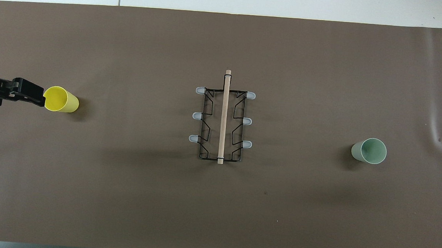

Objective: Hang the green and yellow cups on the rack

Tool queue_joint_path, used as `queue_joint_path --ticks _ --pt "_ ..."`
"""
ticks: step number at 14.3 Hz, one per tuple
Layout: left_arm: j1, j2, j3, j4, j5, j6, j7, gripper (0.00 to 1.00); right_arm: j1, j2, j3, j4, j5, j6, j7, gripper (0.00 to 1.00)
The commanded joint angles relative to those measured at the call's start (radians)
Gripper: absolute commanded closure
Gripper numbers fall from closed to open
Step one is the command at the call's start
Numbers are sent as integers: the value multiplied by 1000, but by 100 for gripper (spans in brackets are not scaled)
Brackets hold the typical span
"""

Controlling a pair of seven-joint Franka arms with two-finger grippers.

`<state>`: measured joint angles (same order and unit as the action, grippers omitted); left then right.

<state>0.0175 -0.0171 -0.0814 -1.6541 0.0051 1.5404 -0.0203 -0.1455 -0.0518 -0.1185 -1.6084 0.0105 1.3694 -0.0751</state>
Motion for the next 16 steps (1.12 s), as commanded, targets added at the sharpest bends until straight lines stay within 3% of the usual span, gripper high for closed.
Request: queue_joint_path --ticks 1,4,7,12,16 --pt "-1 -41 8 -27 -8 -23 -73 0 21 -22 31 -25 -71 2 -23 0" --pt "111 -21 22 -27 -155 -9 -197 0 115 24 45 -22 -103 37 17 0" --pt "177 25 22 -33 -216 18 -382 0 191 148 46 39 -113 69 38 0" --pt "240 166 22 -33 -313 122 -766 0 307 297 56 39 -319 54 38 0" --pt "283 250 22 -53 -372 246 -975 0 353 424 126 65 -450 -71 6 0"
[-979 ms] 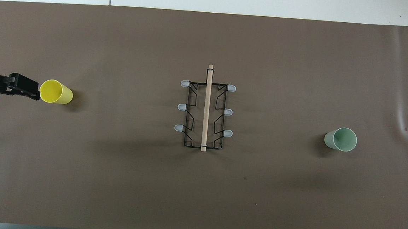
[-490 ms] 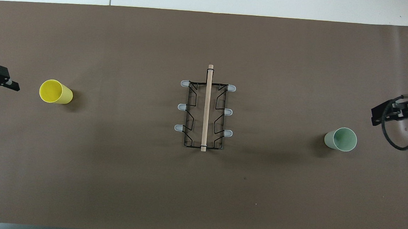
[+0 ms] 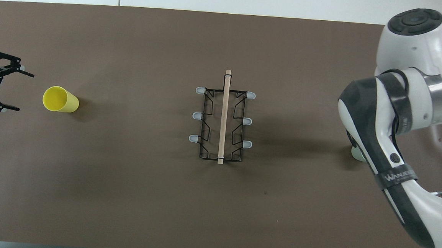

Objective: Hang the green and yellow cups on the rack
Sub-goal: 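Reach the left gripper to the yellow cup while the right gripper reaches the green cup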

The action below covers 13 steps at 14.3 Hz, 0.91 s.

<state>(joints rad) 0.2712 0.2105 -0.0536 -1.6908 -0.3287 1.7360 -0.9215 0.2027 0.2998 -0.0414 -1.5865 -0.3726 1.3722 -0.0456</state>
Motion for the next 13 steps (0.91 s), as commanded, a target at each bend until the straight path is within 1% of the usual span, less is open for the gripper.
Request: queue_joint_path --ticks 1,3,5,6,7,8,9,11,12,13 --pt "45 42 -6 -21 -73 62 -79 0 -2 103 87 43 -95 -93 -31 0" --pt "83 90 -6 -20 -119 68 -91 0 6 140 113 46 -127 -126 -33 0" --pt "138 128 -6 -24 -194 68 -94 0 27 163 139 37 -167 -128 -33 0" --pt "160 144 -6 -59 -225 80 -91 0 29 177 146 34 -184 -131 -36 0" --pt "160 139 -8 -114 -233 133 -91 0 29 199 170 36 -210 -134 -60 0" --pt "155 135 -8 -171 -239 190 -91 0 29 223 198 40 -267 -154 -124 0" --pt "160 122 -8 -226 -272 242 -88 0 26 246 227 43 -317 -174 -202 0" --pt "181 99 -9 -321 -363 310 -83 0 27 257 241 34 -344 -185 -284 0" --pt "183 92 -8 -348 -445 332 -82 0 29 257 247 19 -356 -177 -293 0" --pt "183 86 -8 -366 -496 355 -82 0 21 256 280 -4 -380 -156 -307 0"
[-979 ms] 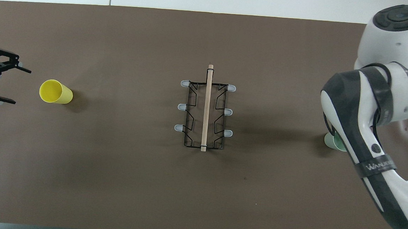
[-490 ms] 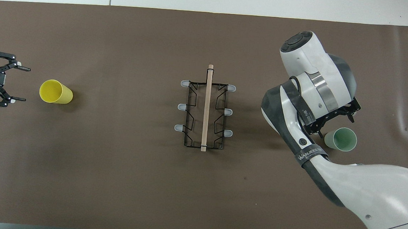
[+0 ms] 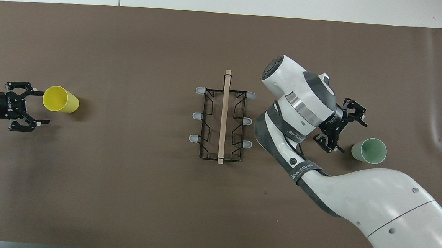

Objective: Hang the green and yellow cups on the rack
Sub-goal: 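Reach the left gripper to the yellow cup while the right gripper reaches the green cup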

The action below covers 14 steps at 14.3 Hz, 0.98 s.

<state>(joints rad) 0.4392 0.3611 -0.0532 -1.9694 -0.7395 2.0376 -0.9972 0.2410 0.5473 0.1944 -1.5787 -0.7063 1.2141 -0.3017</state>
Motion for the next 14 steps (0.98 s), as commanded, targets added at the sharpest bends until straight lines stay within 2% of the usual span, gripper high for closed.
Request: queue_joint_path --ticks 1,3,5,8,9,11,14 --pt "10 -67 -10 -100 -99 73 -5 0 -26 5 68 -45 -74 48 -78 0" --pt "3 -80 -10 -134 -154 84 21 0 -40 -15 72 -116 -98 90 -114 0" --pt "-2 -85 -11 -144 -175 85 64 0 -51 -30 72 -133 -101 88 -157 0" --pt "-17 -86 -13 -163 -227 127 71 0 -54 -52 72 -170 -107 128 -342 0" --pt "-36 -88 -13 -176 -241 141 81 0 -63 -62 72 -200 -105 154 -352 0" --pt "-49 -94 -14 -200 -286 159 101 0 -66 -105 72 -305 -110 281 -361 0" --pt "-83 -94 -14 -210 -319 200 112 0 -75 -144 72 -388 -125 312 -367 0"
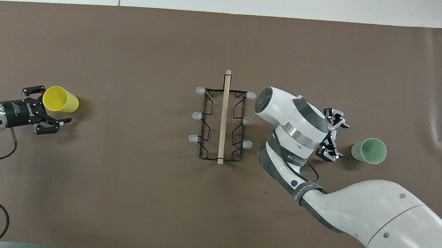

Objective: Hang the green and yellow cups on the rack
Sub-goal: 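Reach the left gripper to the yellow cup while the right gripper reaches the green cup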

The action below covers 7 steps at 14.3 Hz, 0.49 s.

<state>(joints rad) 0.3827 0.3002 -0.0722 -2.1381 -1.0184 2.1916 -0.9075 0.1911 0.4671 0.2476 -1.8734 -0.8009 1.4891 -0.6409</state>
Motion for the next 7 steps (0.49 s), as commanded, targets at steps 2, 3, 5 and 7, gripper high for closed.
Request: queue_joint_path --ticks 2,3,5,7 --pt "-42 -32 5 -40 -49 57 25 0 -25 -68 19 -113 -35 39 -43 0" --pt "-42 -32 6 -40 -49 59 38 0 -28 -76 19 -134 -49 40 -42 0" --pt "-44 -29 5 -37 -49 62 44 0 -56 -85 18 -180 -69 68 -34 0" --pt "-60 -26 5 -29 -49 68 45 12 -61 -91 18 -220 -99 111 -33 0"
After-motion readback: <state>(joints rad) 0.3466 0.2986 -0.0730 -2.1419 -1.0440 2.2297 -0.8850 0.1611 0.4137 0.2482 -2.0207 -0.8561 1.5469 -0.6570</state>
